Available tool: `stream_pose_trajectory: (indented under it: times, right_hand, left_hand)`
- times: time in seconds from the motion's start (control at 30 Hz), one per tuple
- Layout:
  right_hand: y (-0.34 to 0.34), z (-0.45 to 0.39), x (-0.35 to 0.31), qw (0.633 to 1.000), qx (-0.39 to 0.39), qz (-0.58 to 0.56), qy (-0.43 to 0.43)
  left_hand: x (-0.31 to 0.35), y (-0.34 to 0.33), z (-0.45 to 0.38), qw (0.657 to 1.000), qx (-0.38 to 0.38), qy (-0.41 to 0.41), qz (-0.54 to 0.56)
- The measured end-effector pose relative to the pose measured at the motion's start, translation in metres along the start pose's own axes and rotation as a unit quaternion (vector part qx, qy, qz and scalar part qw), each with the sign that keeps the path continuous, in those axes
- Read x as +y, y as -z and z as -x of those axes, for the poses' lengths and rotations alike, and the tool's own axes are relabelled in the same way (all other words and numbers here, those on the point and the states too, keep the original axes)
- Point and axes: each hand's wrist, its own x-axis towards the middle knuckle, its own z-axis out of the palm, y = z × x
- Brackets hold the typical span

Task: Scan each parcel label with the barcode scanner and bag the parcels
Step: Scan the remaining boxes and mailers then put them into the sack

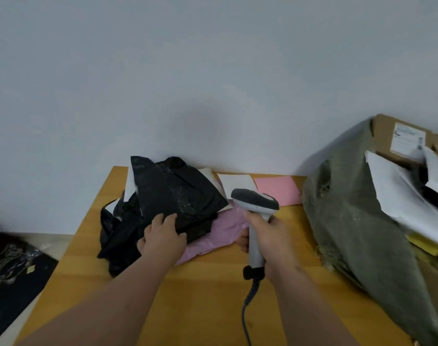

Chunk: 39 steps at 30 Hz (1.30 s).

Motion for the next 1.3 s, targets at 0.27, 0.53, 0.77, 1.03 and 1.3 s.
stream_pose_trajectory:
  times: [0.27,0.53,0.77,1.03,1.3]
  right_hand:
    - [-0.022,-0.072,0.002,0.998,-0.043,0.023,-0.025]
    - [-0.042,-0.114,0.013,0.994,-0.058,0.053,-0.076]
    - [-0.054,-0.109,0.009,0.995,-0.039,0.047,-0.082]
    - [-0.070,-0.078,0.017,0.996,-0.027,0.028,-0.083]
    - [-0.066,-0.053,0.018,0.998,-0.013,0.012,-0.058]
  left_hand:
    - [-0.011,-0.001,-0.063,0.990,-0.002,0.136,0.042]
    - [-0.028,-0.006,-0.114,0.958,0.023,0.214,0.188]
    - [-0.035,-0.004,-0.125,0.954,0.023,0.218,0.206]
    - [-0.030,0.008,-0.119,0.963,0.025,0.133,0.232]
    - [-0.021,0.029,-0.087,0.959,0.152,0.033,0.236]
